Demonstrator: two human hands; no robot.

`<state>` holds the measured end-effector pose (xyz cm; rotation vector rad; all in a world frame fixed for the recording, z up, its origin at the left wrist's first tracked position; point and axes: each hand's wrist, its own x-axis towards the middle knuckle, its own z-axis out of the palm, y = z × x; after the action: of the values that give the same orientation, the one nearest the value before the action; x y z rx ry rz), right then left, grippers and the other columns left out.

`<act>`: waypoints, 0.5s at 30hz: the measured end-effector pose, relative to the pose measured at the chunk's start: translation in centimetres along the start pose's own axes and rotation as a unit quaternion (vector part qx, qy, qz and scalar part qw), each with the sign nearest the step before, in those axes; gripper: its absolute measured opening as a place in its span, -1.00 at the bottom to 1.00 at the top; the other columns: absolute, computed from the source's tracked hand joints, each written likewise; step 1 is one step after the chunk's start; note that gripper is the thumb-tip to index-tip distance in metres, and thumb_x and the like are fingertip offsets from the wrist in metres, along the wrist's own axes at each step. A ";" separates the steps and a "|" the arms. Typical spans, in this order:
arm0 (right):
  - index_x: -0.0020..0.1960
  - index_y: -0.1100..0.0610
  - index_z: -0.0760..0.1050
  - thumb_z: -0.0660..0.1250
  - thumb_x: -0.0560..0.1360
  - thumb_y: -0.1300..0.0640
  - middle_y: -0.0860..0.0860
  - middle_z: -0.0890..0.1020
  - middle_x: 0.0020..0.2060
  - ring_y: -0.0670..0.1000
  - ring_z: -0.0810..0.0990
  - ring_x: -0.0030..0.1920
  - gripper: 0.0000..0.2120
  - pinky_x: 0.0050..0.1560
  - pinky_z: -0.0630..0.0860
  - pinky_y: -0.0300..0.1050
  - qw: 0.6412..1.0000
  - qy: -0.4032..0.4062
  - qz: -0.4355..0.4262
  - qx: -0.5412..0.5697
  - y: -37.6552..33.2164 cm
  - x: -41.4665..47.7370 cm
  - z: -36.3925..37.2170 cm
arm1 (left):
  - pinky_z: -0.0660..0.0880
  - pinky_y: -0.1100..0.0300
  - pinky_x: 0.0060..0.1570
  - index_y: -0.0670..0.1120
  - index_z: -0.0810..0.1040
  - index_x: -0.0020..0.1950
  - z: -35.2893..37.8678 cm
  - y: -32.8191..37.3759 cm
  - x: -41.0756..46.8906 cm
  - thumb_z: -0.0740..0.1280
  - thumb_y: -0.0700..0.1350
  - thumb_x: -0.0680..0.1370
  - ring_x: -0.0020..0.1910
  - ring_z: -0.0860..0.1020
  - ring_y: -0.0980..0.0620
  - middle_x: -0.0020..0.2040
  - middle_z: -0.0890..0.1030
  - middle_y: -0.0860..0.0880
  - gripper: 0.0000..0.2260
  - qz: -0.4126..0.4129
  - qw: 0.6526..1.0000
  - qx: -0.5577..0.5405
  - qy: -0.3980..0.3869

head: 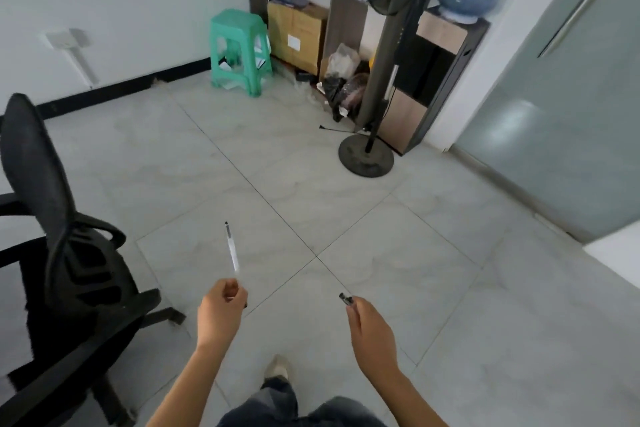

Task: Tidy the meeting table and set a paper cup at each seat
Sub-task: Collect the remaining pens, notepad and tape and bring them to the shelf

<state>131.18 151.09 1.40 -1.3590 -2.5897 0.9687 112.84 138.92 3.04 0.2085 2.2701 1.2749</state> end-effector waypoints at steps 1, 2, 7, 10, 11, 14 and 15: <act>-0.01 0.07 0.41 -0.07 0.59 -0.06 -0.11 0.44 -0.27 -0.15 0.36 -0.35 -0.67 -0.36 0.26 -0.29 1.000 0.001 0.002 -0.017 -0.3 1.4 -0.3 | 0.37 0.23 -0.33 -0.17 0.49 -0.08 1.2 1.6 1.6 0.27 -0.27 0.51 -0.26 0.50 -0.04 -0.32 0.54 -0.04 -0.97 0.006 1.000 0.000 -0.008; 0.05 0.13 0.43 -0.19 0.55 -0.19 -0.05 0.50 -0.21 -0.10 0.40 -0.31 -0.46 -0.30 0.28 -0.28 0.999 0.016 -0.012 -0.033 -0.3 2.7 -0.5 | 0.37 0.26 -0.33 -0.16 0.48 -0.09 2.4 3.1 2.8 0.27 -0.27 0.51 -0.29 0.49 -0.01 -0.33 0.54 -0.03 -0.96 0.007 1.000 0.006 -0.016; 0.27 0.14 0.38 -0.14 0.56 -0.13 0.09 0.53 0.15 0.10 0.49 0.14 -0.48 0.11 0.38 -0.09 0.999 -0.031 0.019 0.007 0.7 10.3 -3.7 | 0.38 0.27 -0.33 -0.06 0.47 -0.23 9.3 7.6 7.3 0.28 -0.29 0.49 -0.34 0.51 0.05 -0.34 0.55 -0.03 -0.84 -0.011 0.996 0.002 -0.090; 0.22 0.17 0.39 -0.10 0.60 -0.04 0.12 0.55 0.09 0.12 0.52 0.06 -0.57 0.05 0.41 -0.07 1.000 0.016 -0.014 -0.017 2.5 17.5 -6.4 | 0.39 0.23 -0.33 -0.09 0.48 -0.23 13.0 9.7 11.3 0.28 -0.30 0.48 -0.33 0.51 -0.01 -0.35 0.55 -0.06 -0.85 -0.038 0.994 0.003 -0.098; 0.18 0.18 0.41 -0.22 0.56 -0.17 0.12 0.57 0.02 0.13 0.54 -0.02 -0.40 -0.02 0.43 -0.05 0.998 0.042 -0.040 -0.028 3.0 20.7 -7.5 | 0.39 0.21 -0.31 -0.13 0.50 -0.20 14.3 10.9 13.2 0.28 -0.30 0.48 -0.32 0.51 -0.04 -0.35 0.55 -0.08 -0.90 -0.044 0.995 -0.010 -0.084; 0.10 0.20 0.45 -0.32 0.49 -0.27 0.11 0.59 -0.10 0.08 0.54 -0.15 -0.25 -0.15 0.40 -0.08 0.995 0.073 -0.061 -0.011 3.7 27.5 -10.5 | 0.39 0.15 -0.27 -0.19 0.51 -0.14 16.3 13.8 17.0 0.27 -0.30 0.49 -0.27 0.51 -0.09 -0.31 0.56 -0.12 -0.94 -0.064 0.995 -0.055 -0.050; 0.10 0.21 0.45 -0.21 0.55 -0.18 0.11 0.60 -0.10 0.07 0.54 -0.15 -0.39 -0.16 0.39 -0.10 0.995 0.077 -0.064 -0.015 3.6 29.7 -11.6 | 0.39 0.15 -0.26 -0.17 0.51 -0.16 17.1 14.8 18.1 0.27 -0.31 0.49 -0.27 0.51 -0.09 -0.30 0.56 -0.13 -0.93 -0.068 0.995 -0.065 -0.040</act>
<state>119.50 180.95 2.04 -1.2058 -2.5495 0.7772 104.48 166.62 1.53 0.0564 2.0873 1.3141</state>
